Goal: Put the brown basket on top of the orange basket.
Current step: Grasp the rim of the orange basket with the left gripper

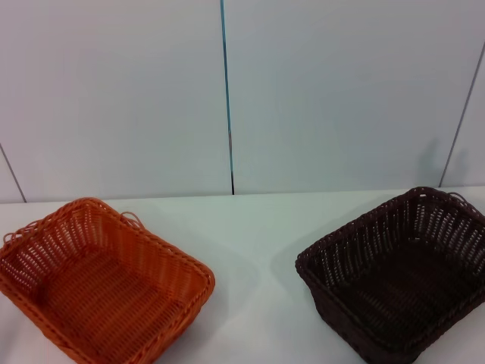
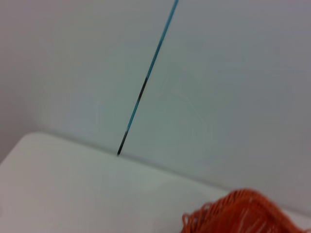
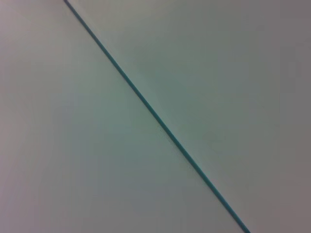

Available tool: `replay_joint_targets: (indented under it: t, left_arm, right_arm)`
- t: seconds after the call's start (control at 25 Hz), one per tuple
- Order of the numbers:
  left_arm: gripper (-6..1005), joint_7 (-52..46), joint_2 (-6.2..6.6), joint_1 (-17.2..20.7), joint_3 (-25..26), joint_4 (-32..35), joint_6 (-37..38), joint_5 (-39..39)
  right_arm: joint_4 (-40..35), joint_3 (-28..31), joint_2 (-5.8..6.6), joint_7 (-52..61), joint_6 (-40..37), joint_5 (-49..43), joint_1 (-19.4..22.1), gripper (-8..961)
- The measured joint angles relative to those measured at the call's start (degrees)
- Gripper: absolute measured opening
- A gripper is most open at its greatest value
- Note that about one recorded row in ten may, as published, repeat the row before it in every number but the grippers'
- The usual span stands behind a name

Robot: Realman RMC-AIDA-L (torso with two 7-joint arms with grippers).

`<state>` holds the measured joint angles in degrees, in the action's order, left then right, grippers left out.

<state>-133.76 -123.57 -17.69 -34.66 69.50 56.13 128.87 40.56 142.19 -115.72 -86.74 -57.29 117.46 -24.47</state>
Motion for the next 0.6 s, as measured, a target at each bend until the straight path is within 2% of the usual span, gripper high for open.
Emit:
replay_joint_targets:
  t: [0.24, 0.36, 0.4, 0.48, 0.6]
  left_arm:
    - [876, -11.90, -0.13, -2.03, -4.79, 2.26, -0.04, 12.08]
    - [875, -15.03, -0.21, -2.81, -6.10, 2.33, -0.08, 15.01]
    - [875, -19.92, -0.25, -4.11, -8.34, 2.35, 0.03, 20.05]
    - [875, -21.03, -0.25, -4.44, -8.83, 2.35, 0.22, 21.32]
    - [874, -26.61, -0.25, -6.10, -11.05, 2.37, 1.90, 27.68]
  right_arm:
    - [-0.18, 0.10, 0.04, -0.33, 0.37, -0.16, 0.13, 799]
    - [-0.10, 0.08, 0.07, -0.50, 0.37, -0.21, 0.34, 798]
    - [-0.05, 0.09, 0.08, -0.56, 0.37, -0.23, 0.40, 798]
    - [-0.03, 0.29, 0.23, -0.71, 0.39, -0.60, 0.46, 798]
    - [-0.01, 0.65, 0.50, -1.01, 0.62, -1.54, 0.47, 798]
